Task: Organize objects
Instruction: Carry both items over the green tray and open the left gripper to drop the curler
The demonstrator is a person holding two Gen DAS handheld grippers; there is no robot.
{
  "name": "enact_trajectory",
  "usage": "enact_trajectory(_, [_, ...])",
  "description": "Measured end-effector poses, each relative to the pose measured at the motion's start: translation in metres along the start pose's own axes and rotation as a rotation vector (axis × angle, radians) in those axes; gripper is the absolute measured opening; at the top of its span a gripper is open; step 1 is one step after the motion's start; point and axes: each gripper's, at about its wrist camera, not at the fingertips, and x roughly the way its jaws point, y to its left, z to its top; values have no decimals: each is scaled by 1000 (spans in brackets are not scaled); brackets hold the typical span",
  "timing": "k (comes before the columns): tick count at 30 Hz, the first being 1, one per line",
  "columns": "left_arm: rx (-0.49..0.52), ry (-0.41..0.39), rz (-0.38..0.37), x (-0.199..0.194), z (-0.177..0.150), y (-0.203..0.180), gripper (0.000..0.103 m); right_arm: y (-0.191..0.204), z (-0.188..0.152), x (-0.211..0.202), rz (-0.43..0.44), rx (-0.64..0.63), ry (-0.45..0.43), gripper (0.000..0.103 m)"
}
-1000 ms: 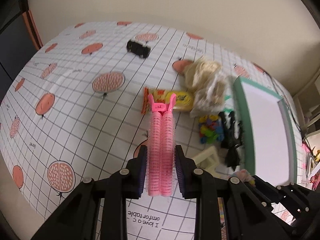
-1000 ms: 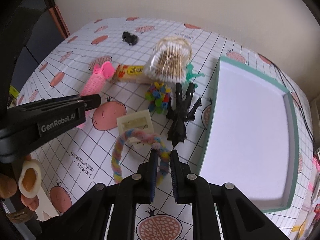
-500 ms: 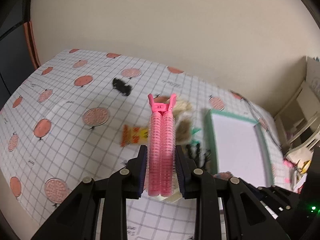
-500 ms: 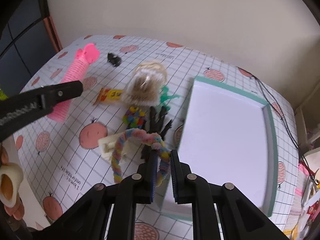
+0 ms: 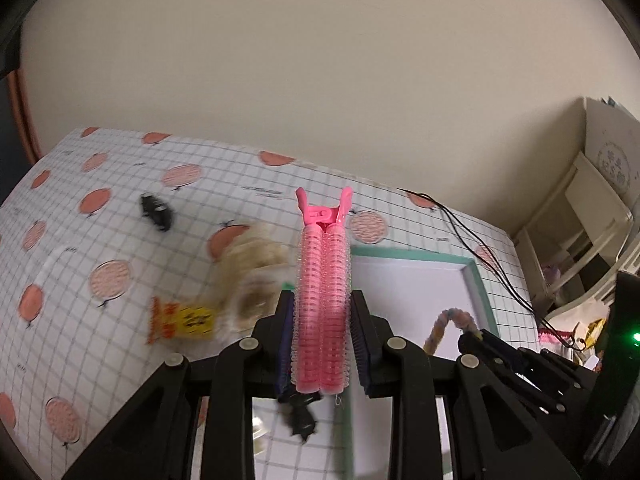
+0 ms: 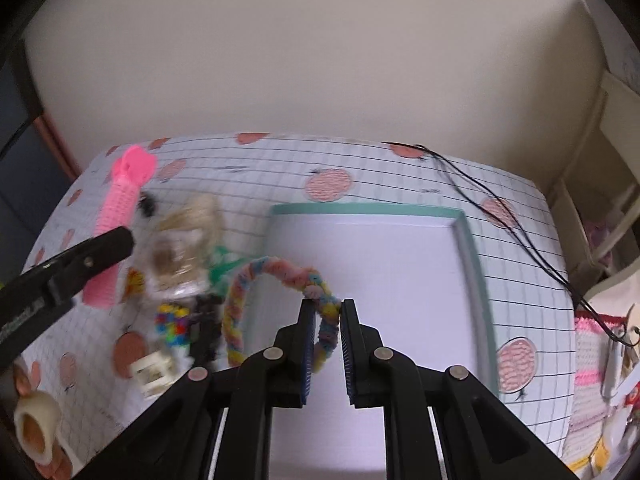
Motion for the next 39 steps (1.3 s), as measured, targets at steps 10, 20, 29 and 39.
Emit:
enact_trajectory(10, [27, 32, -59, 55, 2, -30, 28, -54, 12, 46, -18, 128, 27, 13])
enact_trajectory(20, [64, 69, -70, 104, -1, -56, 28, -84, 21, 83, -40, 169, 47, 13])
enact_trajectory(29, [99, 100, -56, 130, -9, -67, 29, -90, 24, 104, -39, 171, 61, 14])
enact_trajectory(39, [82, 132, -62, 132, -11, -67, 39, -85, 21, 114, -42, 169, 89, 16])
